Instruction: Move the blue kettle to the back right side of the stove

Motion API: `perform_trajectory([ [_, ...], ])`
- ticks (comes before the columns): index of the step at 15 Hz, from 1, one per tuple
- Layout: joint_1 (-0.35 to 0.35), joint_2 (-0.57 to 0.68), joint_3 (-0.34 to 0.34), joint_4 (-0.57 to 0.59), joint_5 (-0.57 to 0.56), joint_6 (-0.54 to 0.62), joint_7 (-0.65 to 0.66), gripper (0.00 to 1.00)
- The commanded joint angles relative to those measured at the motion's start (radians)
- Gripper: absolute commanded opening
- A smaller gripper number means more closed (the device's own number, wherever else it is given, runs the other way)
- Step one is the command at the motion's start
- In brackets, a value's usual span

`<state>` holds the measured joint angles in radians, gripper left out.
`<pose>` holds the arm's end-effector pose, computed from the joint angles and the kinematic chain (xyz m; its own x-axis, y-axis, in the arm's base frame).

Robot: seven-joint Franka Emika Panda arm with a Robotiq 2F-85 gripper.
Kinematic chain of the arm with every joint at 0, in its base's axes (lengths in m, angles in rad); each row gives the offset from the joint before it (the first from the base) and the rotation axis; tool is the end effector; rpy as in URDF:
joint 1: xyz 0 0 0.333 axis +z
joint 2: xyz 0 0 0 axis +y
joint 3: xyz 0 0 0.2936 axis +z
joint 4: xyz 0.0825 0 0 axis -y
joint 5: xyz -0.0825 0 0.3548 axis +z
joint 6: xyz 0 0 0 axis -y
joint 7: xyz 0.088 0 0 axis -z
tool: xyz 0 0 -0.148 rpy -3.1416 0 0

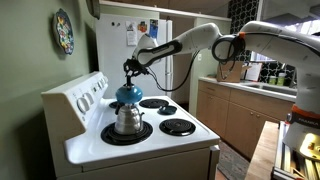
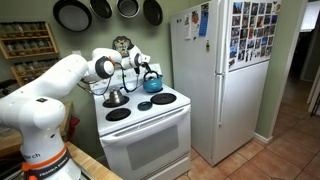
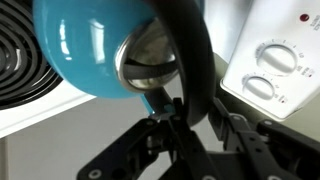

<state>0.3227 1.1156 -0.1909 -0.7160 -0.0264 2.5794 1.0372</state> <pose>0.8059 0.1954 0.3336 0.5478 -0.6633 0.5098 -0.4603 -0.7478 -0.4785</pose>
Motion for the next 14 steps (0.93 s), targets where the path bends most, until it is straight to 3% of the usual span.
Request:
perform_trajectory([
  [1, 0.001, 0.007, -0.006, 0.011, -0.003, 0.011, 0.004, 0.31],
  [10, 0.002, 0.008, -0.014, 0.048, -0.004, 0.019, 0.006, 0.31],
  [11, 0.002, 0.008, -0.014, 0.048, -0.004, 0.019, 0.006, 0.09],
  [12, -0.001, 0.000, -0.004, 0.044, 0.004, 0.008, 0.001, 0.38],
  [13, -0.003, -0.008, 0.002, 0.040, 0.008, -0.002, -0.007, 0.51],
  [14, -0.005, -0.015, 0.009, 0.038, 0.013, -0.008, -0.011, 0.52],
])
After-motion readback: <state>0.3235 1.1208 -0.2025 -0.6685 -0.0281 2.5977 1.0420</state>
